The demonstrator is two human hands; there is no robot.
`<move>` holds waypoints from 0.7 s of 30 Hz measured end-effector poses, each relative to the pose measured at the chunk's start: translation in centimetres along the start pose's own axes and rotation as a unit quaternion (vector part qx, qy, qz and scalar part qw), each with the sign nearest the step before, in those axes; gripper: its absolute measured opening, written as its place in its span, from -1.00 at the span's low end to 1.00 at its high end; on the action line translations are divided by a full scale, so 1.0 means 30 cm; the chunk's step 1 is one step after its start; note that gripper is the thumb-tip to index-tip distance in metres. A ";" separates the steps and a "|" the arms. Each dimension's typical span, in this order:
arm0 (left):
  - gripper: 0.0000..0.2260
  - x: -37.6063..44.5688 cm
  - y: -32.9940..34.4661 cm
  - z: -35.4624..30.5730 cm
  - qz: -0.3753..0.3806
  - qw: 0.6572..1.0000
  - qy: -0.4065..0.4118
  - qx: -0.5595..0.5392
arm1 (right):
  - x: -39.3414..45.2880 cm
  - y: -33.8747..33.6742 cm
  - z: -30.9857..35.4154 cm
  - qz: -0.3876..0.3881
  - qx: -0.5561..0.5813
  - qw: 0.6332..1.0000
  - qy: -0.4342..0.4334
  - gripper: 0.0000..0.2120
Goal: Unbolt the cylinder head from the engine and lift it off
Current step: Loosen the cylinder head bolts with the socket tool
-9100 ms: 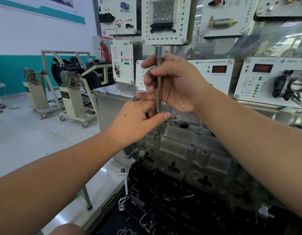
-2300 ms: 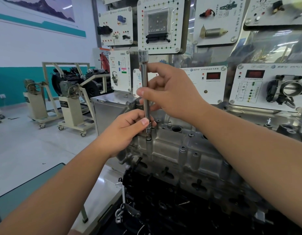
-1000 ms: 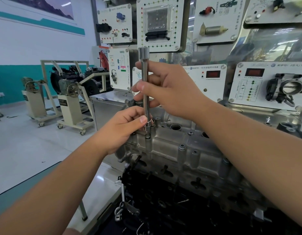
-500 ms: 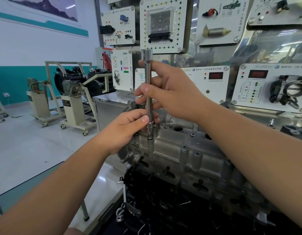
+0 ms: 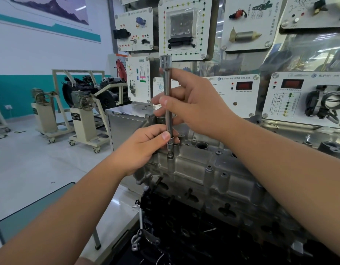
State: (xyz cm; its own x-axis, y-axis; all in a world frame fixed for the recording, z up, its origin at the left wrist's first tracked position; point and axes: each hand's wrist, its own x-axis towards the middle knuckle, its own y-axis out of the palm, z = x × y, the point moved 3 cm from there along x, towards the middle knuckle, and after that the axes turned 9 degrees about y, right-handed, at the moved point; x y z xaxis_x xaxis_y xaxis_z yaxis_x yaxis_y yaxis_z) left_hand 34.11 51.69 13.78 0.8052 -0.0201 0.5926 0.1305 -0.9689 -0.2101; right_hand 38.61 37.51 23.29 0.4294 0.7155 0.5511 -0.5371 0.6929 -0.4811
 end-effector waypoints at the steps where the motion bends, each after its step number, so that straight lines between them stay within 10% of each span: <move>1: -0.82 0.001 0.001 0.000 -0.005 1.000 0.004 0.004 | 0.000 0.000 -0.001 -0.003 0.005 1.000 0.000 -0.64; 21: -0.82 0.004 0.002 0.000 -0.005 1.000 0.011 -0.017 | 0.006 -0.005 -0.013 -0.008 -0.035 0.999 0.016 -0.73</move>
State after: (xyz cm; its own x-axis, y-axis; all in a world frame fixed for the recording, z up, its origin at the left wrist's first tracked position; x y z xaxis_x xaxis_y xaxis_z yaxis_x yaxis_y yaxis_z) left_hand 34.20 51.62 13.82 0.7905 -0.0161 0.6123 0.1177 -0.9771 -0.1775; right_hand 39.05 37.56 23.21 0.4608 0.7059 0.5379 -0.4781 0.7081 -0.5196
